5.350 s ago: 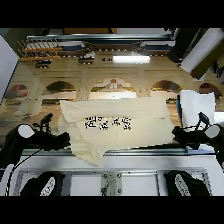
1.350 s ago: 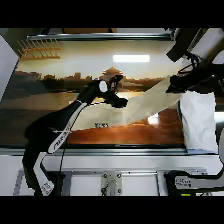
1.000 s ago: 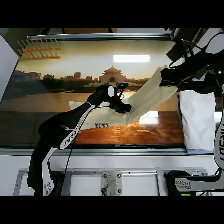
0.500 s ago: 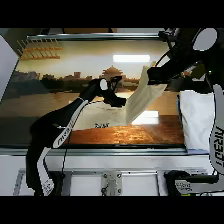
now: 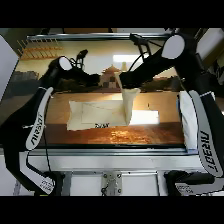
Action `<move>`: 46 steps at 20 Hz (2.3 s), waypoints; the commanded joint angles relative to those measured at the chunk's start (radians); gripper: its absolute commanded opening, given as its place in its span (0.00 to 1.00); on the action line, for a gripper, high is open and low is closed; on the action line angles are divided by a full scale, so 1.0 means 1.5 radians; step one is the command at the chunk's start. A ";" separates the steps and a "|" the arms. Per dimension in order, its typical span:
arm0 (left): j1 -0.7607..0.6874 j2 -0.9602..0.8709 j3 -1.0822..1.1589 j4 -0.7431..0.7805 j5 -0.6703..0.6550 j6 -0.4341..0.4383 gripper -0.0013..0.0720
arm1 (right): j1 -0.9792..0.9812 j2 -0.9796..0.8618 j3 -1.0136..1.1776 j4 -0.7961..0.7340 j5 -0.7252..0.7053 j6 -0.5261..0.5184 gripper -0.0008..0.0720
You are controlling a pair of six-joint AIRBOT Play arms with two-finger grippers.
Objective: Fold the clothes and pants, and hang the long-sleeved shirts on hangers.
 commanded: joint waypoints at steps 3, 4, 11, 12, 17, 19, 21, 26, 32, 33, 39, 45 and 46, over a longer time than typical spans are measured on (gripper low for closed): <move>0.108 0.062 0.001 -0.001 -0.036 0.013 0.03 | 0.104 -0.063 0.001 0.051 -0.128 0.059 0.02; 0.122 0.069 0.001 -0.001 -0.038 0.016 0.03 | 0.123 -0.081 0.001 0.060 -0.154 0.067 0.02; 0.196 0.109 0.001 -0.002 -0.049 0.024 0.02 | 0.234 -0.246 0.001 0.075 -0.365 0.096 0.04; 0.203 0.112 0.001 -0.002 -0.049 0.025 0.02 | 0.247 -0.273 0.001 0.101 -0.417 0.095 0.26; 0.244 0.136 0.000 -0.001 -0.049 0.028 0.03 | 0.259 -0.298 0.001 0.386 -0.509 -0.153 0.98; 0.249 0.160 -0.004 -0.001 -0.048 0.039 0.02 | 0.229 -0.261 -0.015 0.382 -0.481 -0.197 0.98; 0.247 0.210 -0.055 -0.001 -0.016 0.040 0.02 | 0.181 -0.209 -0.070 0.342 -0.427 -0.217 0.98; 0.217 0.346 -0.279 -0.002 0.018 0.049 0.03 | -0.001 -0.037 -0.364 0.193 -0.370 -0.214 0.98; 0.133 0.443 -0.435 -0.002 0.052 0.070 0.03 | -0.194 -0.024 -0.555 0.217 -0.372 -0.215 0.98; 0.124 0.450 -0.446 -0.002 0.062 0.070 0.03 | -0.199 -0.041 -0.555 0.238 -0.375 -0.218 0.98; 0.107 0.462 -0.465 -0.004 0.076 0.069 0.03 | -0.140 -0.135 -0.553 0.479 -0.402 -0.352 0.81; 0.107 0.462 -0.465 -0.003 0.076 0.069 0.03 | -0.030 -0.198 -0.479 0.585 -0.403 -0.401 0.80; 0.107 0.462 -0.465 -0.003 0.075 0.069 0.03 | -0.019 -0.201 -0.466 0.585 -0.408 -0.402 0.71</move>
